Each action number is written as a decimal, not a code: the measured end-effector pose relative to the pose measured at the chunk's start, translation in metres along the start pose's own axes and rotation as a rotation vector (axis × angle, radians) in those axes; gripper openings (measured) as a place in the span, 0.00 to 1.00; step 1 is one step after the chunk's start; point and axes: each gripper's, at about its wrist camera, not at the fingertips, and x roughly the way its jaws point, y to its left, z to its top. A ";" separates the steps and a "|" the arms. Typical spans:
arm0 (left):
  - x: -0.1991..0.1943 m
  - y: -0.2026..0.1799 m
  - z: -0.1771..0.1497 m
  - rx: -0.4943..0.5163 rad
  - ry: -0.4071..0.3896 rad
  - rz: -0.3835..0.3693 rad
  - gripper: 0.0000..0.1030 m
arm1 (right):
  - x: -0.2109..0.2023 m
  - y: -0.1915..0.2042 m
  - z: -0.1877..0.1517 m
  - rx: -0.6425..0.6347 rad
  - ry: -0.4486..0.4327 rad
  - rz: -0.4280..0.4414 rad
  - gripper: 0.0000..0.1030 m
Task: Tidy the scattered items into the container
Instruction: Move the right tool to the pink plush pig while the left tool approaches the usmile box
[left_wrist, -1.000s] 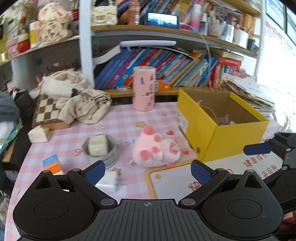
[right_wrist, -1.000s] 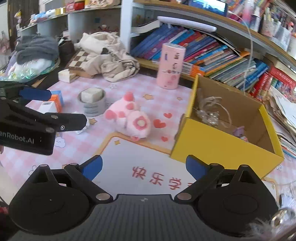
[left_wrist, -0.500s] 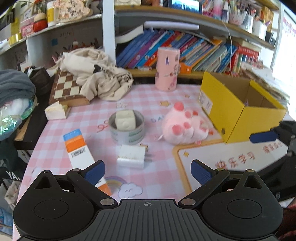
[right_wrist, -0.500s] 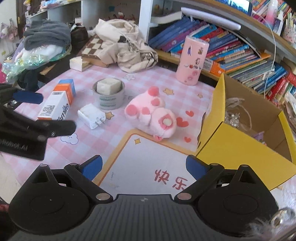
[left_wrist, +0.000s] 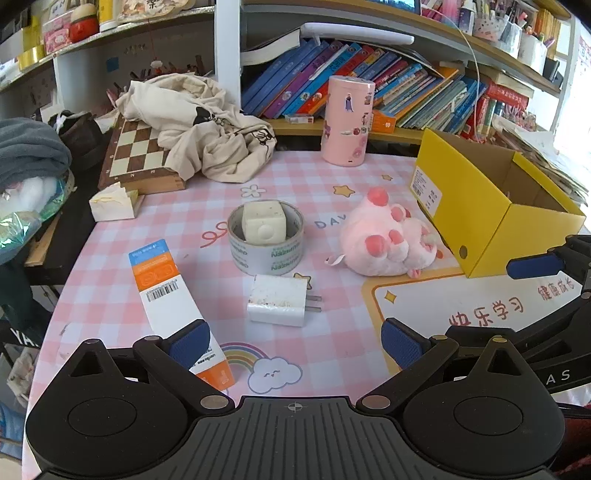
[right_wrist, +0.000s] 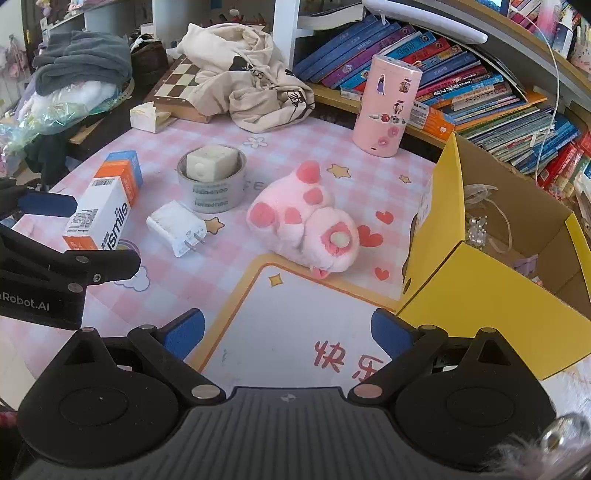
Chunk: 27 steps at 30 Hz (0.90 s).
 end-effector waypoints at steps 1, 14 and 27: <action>0.001 0.000 0.000 -0.002 0.001 0.000 0.98 | 0.001 -0.001 0.001 -0.002 0.001 0.002 0.95; 0.014 0.000 0.004 -0.007 -0.027 0.093 0.98 | 0.022 -0.016 0.017 0.005 -0.017 0.015 0.95; 0.031 -0.003 0.008 -0.013 -0.006 0.091 0.98 | 0.041 -0.034 0.023 0.046 -0.005 0.042 0.95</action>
